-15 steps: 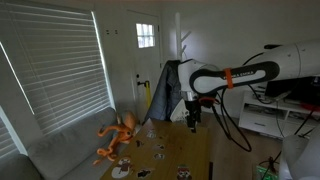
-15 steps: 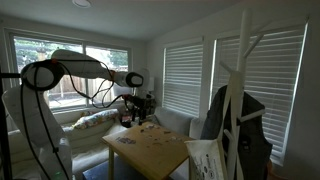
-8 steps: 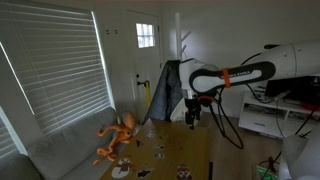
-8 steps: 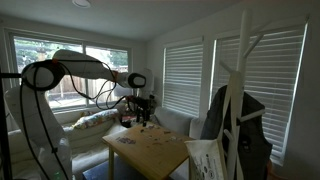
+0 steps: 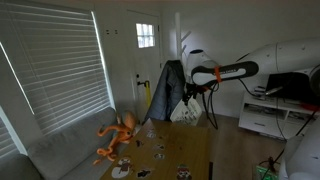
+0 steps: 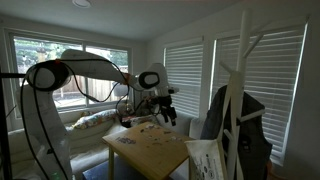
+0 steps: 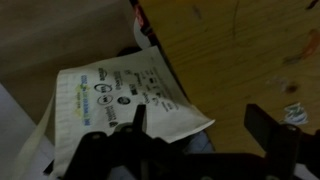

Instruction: Remove the white bag from the coat hanger stand and put it on the table

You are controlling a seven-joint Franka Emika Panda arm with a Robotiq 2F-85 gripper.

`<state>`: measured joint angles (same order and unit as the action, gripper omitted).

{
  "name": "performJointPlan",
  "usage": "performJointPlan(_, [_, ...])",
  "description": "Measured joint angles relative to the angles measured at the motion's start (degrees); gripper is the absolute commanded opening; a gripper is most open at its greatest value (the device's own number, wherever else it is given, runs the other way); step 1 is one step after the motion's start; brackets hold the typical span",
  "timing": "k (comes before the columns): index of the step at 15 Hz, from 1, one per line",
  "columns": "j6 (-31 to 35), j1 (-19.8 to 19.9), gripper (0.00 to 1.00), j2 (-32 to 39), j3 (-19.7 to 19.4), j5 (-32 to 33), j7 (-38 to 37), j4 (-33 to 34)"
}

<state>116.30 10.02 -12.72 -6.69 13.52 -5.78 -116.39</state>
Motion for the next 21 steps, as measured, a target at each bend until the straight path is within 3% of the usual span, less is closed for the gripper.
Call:
performJointPlan(5, [8.75, 3.28, 1.00, 4.22, -2.36, 3.67, -7.05, 5.79])
performJointPlan(13, [9.79, 3.58, 1.00, 5.31, -2.99, 3.75, -9.70, 7.18])
performJointPlan(18, [21.50, 5.14, 1.00, 6.17, -4.81, 7.67, -10.99, 8.36])
performJointPlan(21, [25.02, 6.18, 1.00, 7.32, -5.81, 8.47, -11.41, 10.41])
